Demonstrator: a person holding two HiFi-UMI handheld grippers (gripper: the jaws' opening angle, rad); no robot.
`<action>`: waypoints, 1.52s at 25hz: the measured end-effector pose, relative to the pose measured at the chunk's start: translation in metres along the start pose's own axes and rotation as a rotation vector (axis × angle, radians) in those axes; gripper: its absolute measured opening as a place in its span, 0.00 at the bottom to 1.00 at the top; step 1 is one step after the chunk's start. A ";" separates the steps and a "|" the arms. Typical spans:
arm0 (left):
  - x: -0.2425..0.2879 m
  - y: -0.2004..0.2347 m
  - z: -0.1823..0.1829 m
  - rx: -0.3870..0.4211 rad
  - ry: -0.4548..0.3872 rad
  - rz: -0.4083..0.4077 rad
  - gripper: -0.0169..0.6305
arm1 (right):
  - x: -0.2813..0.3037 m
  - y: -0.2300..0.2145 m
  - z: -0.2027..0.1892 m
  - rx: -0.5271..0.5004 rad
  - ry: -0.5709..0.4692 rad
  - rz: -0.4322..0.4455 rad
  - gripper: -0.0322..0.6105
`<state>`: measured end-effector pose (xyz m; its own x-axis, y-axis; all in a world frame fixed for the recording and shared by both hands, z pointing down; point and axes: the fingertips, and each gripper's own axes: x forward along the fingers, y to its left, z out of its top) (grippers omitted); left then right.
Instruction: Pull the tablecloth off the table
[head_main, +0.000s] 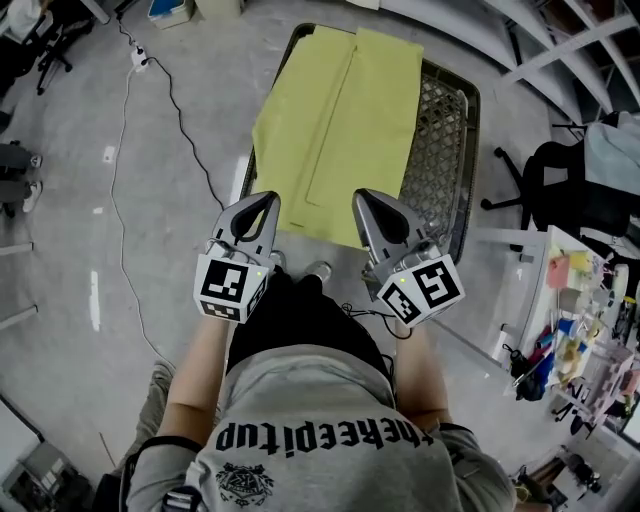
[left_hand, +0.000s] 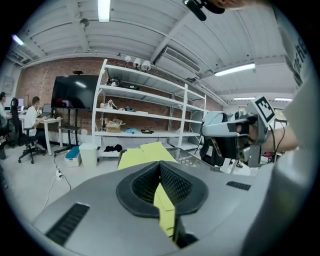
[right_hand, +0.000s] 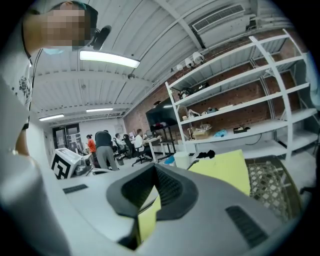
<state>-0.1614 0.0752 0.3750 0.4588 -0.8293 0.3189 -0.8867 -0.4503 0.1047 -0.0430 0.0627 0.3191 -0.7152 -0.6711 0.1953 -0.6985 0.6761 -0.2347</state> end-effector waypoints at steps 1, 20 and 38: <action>0.001 0.004 -0.003 -0.001 0.012 0.000 0.05 | 0.002 0.002 0.000 0.002 0.000 -0.002 0.06; 0.038 0.063 -0.106 -0.159 0.315 -0.063 0.24 | 0.031 0.040 -0.015 0.023 0.041 -0.118 0.06; 0.081 0.082 -0.180 -0.164 0.548 -0.038 0.32 | 0.031 0.036 -0.030 0.068 0.071 -0.232 0.07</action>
<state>-0.2074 0.0309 0.5791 0.4332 -0.5014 0.7490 -0.8872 -0.3835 0.2565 -0.0913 0.0757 0.3449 -0.5377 -0.7810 0.3177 -0.8425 0.4830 -0.2386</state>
